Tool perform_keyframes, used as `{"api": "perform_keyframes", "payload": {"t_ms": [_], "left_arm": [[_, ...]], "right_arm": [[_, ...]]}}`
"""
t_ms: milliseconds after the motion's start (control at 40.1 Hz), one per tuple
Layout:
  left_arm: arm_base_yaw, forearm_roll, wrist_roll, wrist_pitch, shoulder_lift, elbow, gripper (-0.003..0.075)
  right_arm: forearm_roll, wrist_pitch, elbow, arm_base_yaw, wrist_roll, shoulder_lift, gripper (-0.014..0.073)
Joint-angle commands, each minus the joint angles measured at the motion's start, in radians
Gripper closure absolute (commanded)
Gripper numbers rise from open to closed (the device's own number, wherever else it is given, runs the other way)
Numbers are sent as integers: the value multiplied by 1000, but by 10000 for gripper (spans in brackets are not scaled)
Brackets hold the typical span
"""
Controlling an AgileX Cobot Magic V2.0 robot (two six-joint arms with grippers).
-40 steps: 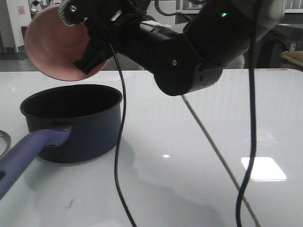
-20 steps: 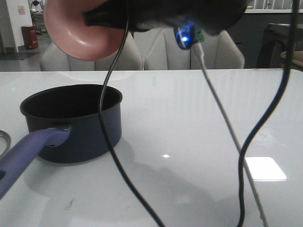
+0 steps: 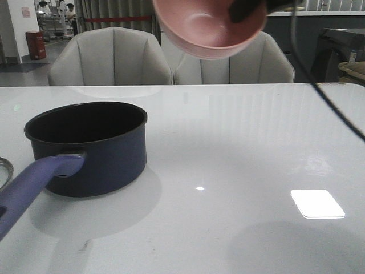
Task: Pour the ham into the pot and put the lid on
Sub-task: 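Move the empty bowl back and lower it onto the table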
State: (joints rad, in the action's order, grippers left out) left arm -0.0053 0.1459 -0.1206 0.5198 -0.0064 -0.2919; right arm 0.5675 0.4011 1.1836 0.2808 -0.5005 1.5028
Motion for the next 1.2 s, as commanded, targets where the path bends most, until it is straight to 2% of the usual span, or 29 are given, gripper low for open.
{"api": "perform_keyframes", "payload": {"t_ms": [0, 125, 225, 499, 798, 948, 1172], "left_arm": [[-6, 8, 2, -77, -6, -27, 95], [-6, 8, 2, -77, -6, -27, 95], [-6, 8, 2, -77, -6, -27, 95], [-6, 8, 2, -77, -6, -27, 95], [-6, 8, 2, -77, -6, -27, 95], [-6, 8, 2, -77, -6, -27, 95], [-6, 8, 2, -77, -6, -27, 95]], "right_arm": [[3, 114, 26, -106, -5, -53, 451], [-16, 218, 26, -207, -5, -41, 451], [-87, 279, 26, -251, -3, -29, 451], [-373, 317, 26, -256, 233, 40, 451], [-366, 350, 26, -256, 276, 193, 442], [-249, 339, 27, -246, 267, 238, 366], [-243, 320, 28, -213, 245, 273, 158]]}}
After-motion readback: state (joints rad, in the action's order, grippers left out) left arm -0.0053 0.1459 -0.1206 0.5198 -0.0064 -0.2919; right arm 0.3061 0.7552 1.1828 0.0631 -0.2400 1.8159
